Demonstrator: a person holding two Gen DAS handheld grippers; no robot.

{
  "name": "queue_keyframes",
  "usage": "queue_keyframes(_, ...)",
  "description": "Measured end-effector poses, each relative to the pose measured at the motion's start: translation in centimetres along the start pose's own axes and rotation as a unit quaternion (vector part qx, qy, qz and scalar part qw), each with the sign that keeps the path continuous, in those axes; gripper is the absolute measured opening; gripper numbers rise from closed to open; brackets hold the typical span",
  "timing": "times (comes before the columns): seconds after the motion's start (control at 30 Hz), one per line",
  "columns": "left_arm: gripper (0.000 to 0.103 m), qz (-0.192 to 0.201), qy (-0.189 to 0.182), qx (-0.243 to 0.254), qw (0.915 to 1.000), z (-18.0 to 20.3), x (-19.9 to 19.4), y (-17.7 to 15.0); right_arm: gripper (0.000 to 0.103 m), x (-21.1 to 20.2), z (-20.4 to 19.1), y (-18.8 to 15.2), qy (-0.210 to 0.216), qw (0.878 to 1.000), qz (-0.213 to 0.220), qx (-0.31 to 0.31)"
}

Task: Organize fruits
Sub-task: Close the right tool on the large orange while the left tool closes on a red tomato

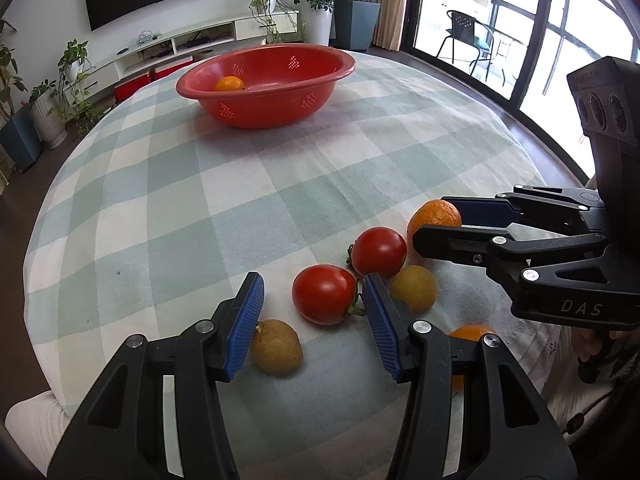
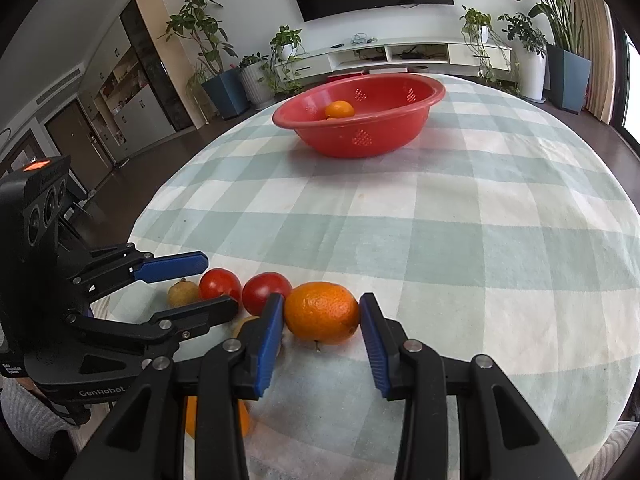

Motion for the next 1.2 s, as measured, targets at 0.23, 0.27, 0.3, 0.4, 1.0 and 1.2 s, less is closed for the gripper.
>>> queue_keyframes(0.23, 0.049, -0.001, 0.006, 0.005, 1.0, 0.0, 0.5, 0.1, 0.042, 0.0, 0.2, 0.0, -0.001, 1.0, 0.001, 0.003)
queue_keyframes(0.27, 0.049, -0.002, 0.007, 0.005, 1.0, -0.1, 0.6, 0.1, 0.042, 0.0, 0.2, 0.0, -0.001, 1.0, 0.001, 0.004)
queue_keyframes(0.3, 0.05, -0.002, 0.007, 0.006, 1.0, -0.1, 0.7, 0.1, 0.042, 0.0, 0.2, 0.0, -0.002, 1.0, 0.002, 0.004)
queue_keyframes(0.4, 0.05, -0.002, 0.011, 0.009, 0.9999, -0.1, 0.9, 0.1, 0.042, 0.0, 0.2, 0.0, -0.002, 1.0, 0.002, 0.004)
queue_keyframes(1.0, 0.04, -0.003, -0.012, -0.016, 0.9998, -0.7, 0.9, -0.1, 0.042, -0.1, 0.3, 0.1, -0.002, 1.0, 0.002, 0.008)
queue_keyframes(1.2, 0.037, -0.001, -0.013, -0.014, 0.9998, -0.7, 0.7, -0.1, 0.042, -0.1, 0.4, 0.1, -0.002, 1.0, 0.003, 0.01)
Point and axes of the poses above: each gripper's, at about its wrist camera, not at the fingertips, and x roughly the way its jaws point, z to its right, y to its top, the point moved 9 cm from there along x, roughly the way its jaws point, and after that the axes turned 1 degree about y, right-handed, at the moved point
